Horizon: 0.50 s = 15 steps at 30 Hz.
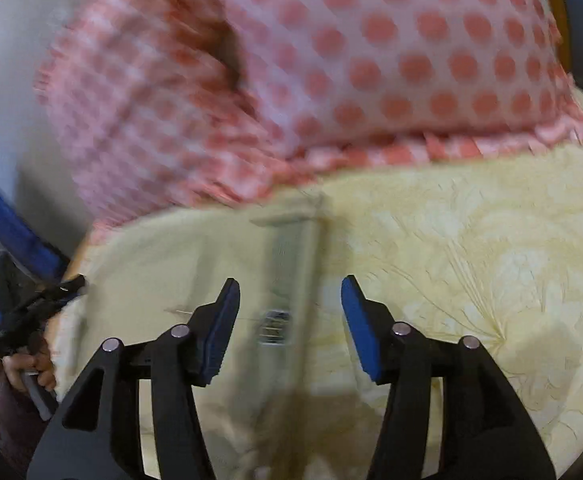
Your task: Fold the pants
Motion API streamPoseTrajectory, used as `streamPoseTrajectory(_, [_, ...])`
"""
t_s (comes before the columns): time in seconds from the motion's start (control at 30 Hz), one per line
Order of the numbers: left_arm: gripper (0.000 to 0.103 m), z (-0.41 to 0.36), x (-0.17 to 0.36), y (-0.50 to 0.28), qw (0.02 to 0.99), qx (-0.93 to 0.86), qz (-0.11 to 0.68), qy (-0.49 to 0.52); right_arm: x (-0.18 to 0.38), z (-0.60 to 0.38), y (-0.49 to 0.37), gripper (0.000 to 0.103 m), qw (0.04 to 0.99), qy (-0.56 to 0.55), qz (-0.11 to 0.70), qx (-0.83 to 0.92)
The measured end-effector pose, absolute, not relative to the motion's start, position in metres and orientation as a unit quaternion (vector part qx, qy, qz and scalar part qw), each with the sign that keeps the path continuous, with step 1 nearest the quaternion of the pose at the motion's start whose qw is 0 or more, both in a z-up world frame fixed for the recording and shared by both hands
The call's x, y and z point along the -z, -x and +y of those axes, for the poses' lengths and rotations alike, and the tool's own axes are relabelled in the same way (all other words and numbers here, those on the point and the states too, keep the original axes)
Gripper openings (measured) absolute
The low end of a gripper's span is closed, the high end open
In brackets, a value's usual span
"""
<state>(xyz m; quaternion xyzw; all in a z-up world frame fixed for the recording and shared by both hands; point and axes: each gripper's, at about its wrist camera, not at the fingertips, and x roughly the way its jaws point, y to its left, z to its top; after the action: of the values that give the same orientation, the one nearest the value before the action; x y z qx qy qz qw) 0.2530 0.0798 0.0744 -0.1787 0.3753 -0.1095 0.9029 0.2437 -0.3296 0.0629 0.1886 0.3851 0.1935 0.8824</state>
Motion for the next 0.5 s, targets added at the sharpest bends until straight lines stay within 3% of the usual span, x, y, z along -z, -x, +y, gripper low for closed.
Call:
streamPoseTrajectory(0.1, [0.046, 0.06, -0.076, -0.241, 0.887, 0.17, 0.387, 0.185, -0.06, -0.311, -0.244, 0.056, 0.854, -0.208, 0.405, -0.252])
streamPoseTrajectory(0.17, [0.046, 0.042, -0.056, -0.249, 0.86, 0.184, 0.437, 0.19, -0.043, -0.302, -0.253, 0.064, 0.831, -0.216, 0.452, -0.24])
streamPoseTrajectory(0.23, [0.041, 0.037, -0.031, -0.26, 0.842, 0.166, 0.476, 0.192, -0.025, -0.309, -0.258, 0.064, 0.819, -0.251, 0.464, -0.225])
streamPoseTrajectory(0.33, [0.038, 0.039, -0.035, -0.254, 0.855, 0.132, 0.463, 0.192, -0.026, -0.323, -0.256, 0.063, 0.803, -0.297, 0.477, -0.2])
streamPoseTrajectory(0.4, [0.049, 0.036, -0.05, -0.232, 0.875, 0.112, 0.442, 0.165, -0.043, -0.318, -0.235, 0.069, 0.827, -0.258, 0.465, -0.182])
streamPoseTrajectory(0.43, [0.055, 0.034, -0.056, -0.217, 0.887, 0.107, 0.427, 0.144, -0.053, -0.312, -0.217, 0.077, 0.845, -0.229, 0.449, -0.179])
streamPoseTrajectory(0.47, [0.067, 0.031, -0.063, -0.201, 0.898, 0.098, 0.411, 0.121, -0.061, -0.305, -0.197, 0.09, 0.861, -0.203, 0.432, -0.177])
streamPoseTrajectory(0.5, [0.08, 0.026, -0.07, -0.174, 0.913, 0.08, 0.39, 0.09, -0.065, -0.303, -0.18, 0.095, 0.87, -0.184, 0.421, -0.177])
